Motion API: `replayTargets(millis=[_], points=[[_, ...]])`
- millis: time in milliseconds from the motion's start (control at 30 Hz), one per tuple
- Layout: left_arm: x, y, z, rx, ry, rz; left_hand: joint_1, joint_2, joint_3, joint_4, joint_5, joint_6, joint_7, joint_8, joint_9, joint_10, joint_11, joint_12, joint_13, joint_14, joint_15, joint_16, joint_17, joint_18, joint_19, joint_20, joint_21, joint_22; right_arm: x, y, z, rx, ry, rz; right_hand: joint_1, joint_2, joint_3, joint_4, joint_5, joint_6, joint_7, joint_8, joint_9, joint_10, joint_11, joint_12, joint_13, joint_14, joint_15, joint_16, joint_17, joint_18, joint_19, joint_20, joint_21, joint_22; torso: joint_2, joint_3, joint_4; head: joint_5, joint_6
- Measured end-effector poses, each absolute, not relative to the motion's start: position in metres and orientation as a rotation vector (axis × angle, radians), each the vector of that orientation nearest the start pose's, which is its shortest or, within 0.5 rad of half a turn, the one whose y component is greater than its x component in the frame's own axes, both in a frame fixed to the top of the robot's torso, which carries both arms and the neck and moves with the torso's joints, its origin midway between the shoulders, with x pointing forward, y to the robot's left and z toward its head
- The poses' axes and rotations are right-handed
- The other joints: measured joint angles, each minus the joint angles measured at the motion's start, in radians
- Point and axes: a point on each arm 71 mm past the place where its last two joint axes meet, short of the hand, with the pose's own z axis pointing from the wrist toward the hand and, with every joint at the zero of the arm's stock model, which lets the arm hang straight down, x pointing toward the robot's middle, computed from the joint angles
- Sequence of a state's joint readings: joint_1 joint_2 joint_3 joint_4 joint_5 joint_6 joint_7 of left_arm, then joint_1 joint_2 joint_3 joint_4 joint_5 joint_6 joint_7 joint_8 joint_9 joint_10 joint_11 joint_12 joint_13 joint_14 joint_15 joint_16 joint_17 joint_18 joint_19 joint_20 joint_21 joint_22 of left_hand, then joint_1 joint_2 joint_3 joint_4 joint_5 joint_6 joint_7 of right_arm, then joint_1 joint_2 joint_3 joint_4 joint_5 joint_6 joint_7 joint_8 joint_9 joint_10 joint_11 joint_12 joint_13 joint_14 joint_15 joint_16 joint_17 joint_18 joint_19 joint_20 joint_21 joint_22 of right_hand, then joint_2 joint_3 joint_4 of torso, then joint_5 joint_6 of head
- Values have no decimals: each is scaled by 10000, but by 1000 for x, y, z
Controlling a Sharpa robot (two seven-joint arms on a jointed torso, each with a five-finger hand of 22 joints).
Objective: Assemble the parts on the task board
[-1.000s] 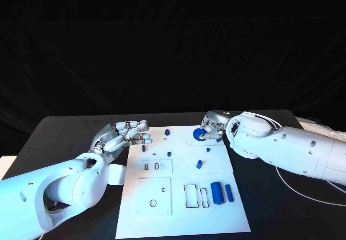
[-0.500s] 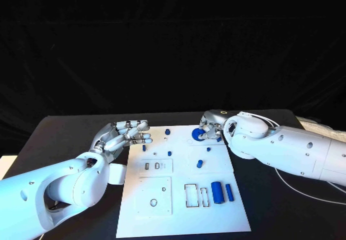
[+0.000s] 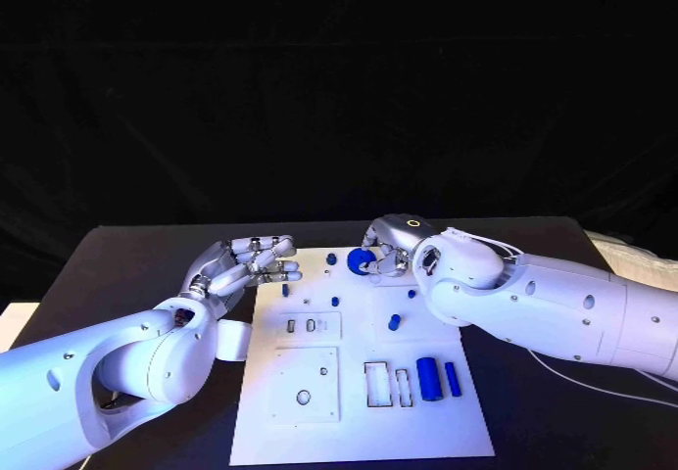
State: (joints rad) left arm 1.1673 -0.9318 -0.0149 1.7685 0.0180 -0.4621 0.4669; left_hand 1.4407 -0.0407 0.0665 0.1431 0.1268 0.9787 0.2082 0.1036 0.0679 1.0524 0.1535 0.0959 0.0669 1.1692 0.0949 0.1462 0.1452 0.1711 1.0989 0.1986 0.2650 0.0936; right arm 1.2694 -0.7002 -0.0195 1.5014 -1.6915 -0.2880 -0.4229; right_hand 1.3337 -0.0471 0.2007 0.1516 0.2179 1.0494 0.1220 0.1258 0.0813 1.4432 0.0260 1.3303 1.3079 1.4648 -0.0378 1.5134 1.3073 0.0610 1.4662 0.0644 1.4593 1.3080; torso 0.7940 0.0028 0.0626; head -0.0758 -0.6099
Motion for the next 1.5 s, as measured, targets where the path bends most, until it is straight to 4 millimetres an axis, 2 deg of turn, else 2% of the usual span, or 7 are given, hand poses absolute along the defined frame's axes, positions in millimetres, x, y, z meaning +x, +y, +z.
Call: replayTargets(millis=[133,333,767,1100,1500], points=[[441,190,-161,-11234,13417,-16002,0,0,0,0,0,0,0,0,0,0,0,0,0,0,0,0,3,0,0,0,0,0,504,-130,-149,-2206,15512,4120,-2,-1,0,0,16,0,0,-4,0,0,0,0,0,0,0,0,6,0,0,0,0,-1,3,0,5,46,0],[441,190,-161,-11236,13422,-16003,39,38,33,-32,0,0,0,0,0,0,0,0,0,0,0,0,3,1,0,0,0,-11,501,-116,-163,-2269,15707,4318,-16,-15,57,0,18,-2,-2,1,0,0,1,-1,-1,0,1,-1,8,1,0,1,0,-1,11,0,7,121,-48],[441,190,-161,-11238,13432,-16008,39,38,14,-46,0,0,0,-11,0,0,0,0,0,0,0,0,12,1,0,0,1,-12,502,-98,-172,-2272,15782,4480,-55,-55,83,-25,18,-5,-5,3,4,-1,3,-1,-2,0,1,-7,6,1,0,1,0,-3,12,18,-9,197,-76],[442,190,-161,-11242,13433,-15997,38,38,1,-57,0,0,0,-38,0,0,0,0,0,0,0,0,11,0,0,0,1,-19,502,-97,-174,-2228,15754,4491,-102,-112,96,-39,7,-17,-17,0,9,-1,3,-41,-3,0,1,-8,5,1,0,2,-1,-5,12,24,-24,251,-82],[442,191,-161,-11251,13432,-15977,38,38,1,-57,0,0,0,-38,0,0,0,0,0,0,0,0,10,1,0,0,1,-18,501,-105,-173,-2168,15707,4381,-128,-139,122,-13,-15,-18,-19,-49,9,-1,4,-41,-4,0,1,-8,3,1,0,2,-1,-6,10,31,-29,245,-85]])
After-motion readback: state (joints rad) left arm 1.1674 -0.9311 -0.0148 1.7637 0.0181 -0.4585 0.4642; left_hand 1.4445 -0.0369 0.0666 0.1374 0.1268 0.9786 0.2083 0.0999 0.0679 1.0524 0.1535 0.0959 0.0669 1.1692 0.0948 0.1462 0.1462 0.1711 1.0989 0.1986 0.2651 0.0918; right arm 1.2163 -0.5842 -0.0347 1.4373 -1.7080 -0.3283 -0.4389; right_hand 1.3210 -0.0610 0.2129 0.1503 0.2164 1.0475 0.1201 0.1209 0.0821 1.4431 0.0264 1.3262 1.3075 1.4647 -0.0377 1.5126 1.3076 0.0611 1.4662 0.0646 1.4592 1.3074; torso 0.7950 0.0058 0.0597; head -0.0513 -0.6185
